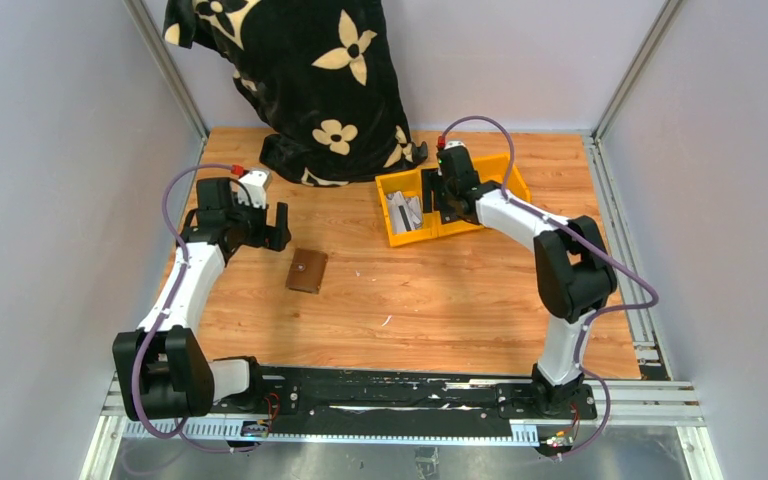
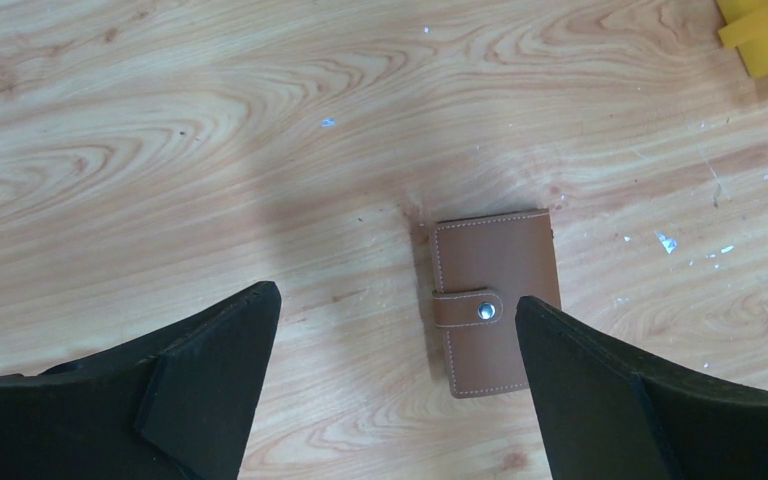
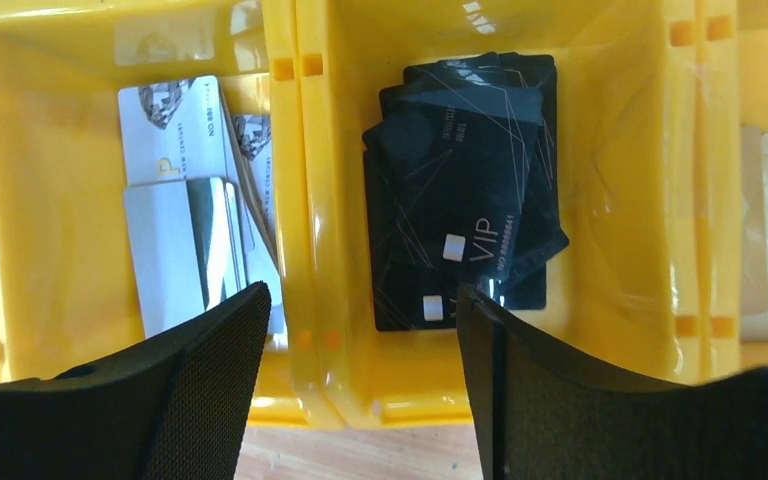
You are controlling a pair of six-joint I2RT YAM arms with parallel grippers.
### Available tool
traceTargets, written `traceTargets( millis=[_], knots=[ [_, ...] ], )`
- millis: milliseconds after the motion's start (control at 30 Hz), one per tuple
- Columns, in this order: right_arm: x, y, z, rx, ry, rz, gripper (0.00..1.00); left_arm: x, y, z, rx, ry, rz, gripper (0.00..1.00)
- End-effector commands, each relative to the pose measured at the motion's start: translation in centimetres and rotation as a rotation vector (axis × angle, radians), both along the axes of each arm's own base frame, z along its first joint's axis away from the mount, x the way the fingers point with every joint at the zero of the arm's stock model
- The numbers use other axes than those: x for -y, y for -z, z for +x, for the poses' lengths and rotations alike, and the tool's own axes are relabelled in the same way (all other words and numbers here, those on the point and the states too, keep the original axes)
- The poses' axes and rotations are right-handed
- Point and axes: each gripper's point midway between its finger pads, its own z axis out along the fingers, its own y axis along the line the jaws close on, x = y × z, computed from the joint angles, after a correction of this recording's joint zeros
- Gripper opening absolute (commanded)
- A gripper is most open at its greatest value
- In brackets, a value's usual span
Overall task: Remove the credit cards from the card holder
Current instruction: Move the storage box to the center of the board.
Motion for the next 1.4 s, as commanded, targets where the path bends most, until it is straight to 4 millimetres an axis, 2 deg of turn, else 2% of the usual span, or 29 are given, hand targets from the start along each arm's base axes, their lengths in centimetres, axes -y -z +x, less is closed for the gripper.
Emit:
traceTargets(
  millis=[0, 167, 267, 567, 733, 800, 933, 1067, 1167, 1233, 1367],
  knots=[
    [0.0, 1.1, 0.1, -0.029, 0.044, -0.074, 0.68, 0.4, 0.6, -0.9, -0.019, 0.053, 0.023, 1.0],
    [-0.8, 1.5, -1.1, -0.012, 0.105, -0.068, 0.5, 0.8, 0.9, -1.0, -0.028, 0.072, 0.038, 1.0],
    [-1.5, 1.4, -2.7, 0.006, 0.149, -0.087, 0.42, 0.9, 0.9, -0.8, -0.025, 0.079, 0.047, 1.0],
    [-3.1, 1.5, -7.2, 0.035, 0.28, -0.105, 0.32, 1.3, 0.5, -0.6, -0.022, 0.123, 0.088, 1.0],
    [-4.0, 0.9, -8.5, 0.051, 0.365, -0.119, 0.31, 1.3, 0.9, -1.0, -0.032, 0.14, 0.104, 1.0],
    [-5.1, 0.7, -8.6, 0.066, 0.361, -0.106, 0.31, 1.2, 1.2, -1.2, -0.035, 0.145, 0.113, 1.0],
    [-6.4, 0.3, -8.0, 0.092, 0.295, -0.12, 0.39, 0.9, 1.4, -1.6, -0.052, 0.152, 0.133, 1.0],
    [-6.8, -1.2, -8.3, 0.112, 0.242, -0.124, 0.68, 0.9, 0.6, -1.8, -0.052, 0.158, 0.136, 1.0],
    [-7.8, -3.6, -9.1, 0.153, 0.203, -0.089, 0.82, 0.9, -0.7, -1.6, -0.036, 0.145, 0.128, 1.0],
    [-9.6, -4.8, -10.1, 0.17, 0.146, -0.05, 0.83, 0.7, -1.6, -1.4, -0.028, 0.126, 0.115, 1.0],
    [-15.7, -5.3, -13.1, 0.145, -0.02, 0.008, 0.84, -0.5, -3.2, -1.0, -0.027, 0.065, 0.067, 1.0]
  ],
)
